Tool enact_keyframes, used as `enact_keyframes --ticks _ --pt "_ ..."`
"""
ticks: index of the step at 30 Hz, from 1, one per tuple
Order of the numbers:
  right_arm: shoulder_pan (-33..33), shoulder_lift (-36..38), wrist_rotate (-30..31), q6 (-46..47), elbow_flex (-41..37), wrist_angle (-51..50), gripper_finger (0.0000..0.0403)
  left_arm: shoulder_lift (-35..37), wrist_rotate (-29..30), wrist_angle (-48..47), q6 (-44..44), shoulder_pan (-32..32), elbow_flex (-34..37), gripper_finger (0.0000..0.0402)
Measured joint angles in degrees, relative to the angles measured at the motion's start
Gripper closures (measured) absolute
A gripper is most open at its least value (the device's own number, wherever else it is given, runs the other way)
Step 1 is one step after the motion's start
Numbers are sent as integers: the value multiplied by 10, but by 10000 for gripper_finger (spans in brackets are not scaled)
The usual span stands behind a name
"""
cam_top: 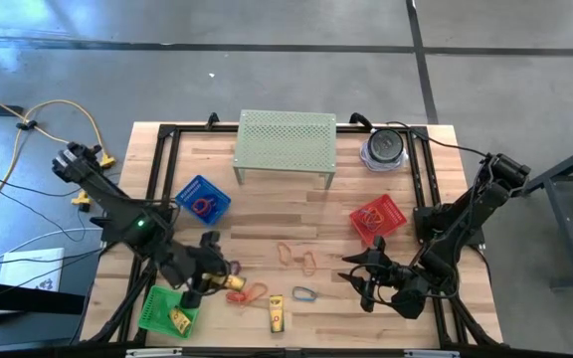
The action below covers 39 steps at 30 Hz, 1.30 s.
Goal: Pick & Place Office Desk Supplies
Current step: Put the crayon box into the green bin
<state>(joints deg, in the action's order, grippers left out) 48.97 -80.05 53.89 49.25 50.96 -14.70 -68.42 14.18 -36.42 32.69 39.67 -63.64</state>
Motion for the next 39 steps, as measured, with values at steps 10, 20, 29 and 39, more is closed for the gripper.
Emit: enact_keyframes --ticks 10,20,29,39 --pt "0 0 1 1 0 0 222 -28 5 -25 187 122 0 236" --pt "0 0 1 16 0 0 222 -35 12 -112 344 207 1 236" --pt "0 0 1 17 0 0 222 -35 23 -137 493 245 55 236" --pt "0 0 1 17 0 0 222 -35 -41 -105 631 272 103 236"
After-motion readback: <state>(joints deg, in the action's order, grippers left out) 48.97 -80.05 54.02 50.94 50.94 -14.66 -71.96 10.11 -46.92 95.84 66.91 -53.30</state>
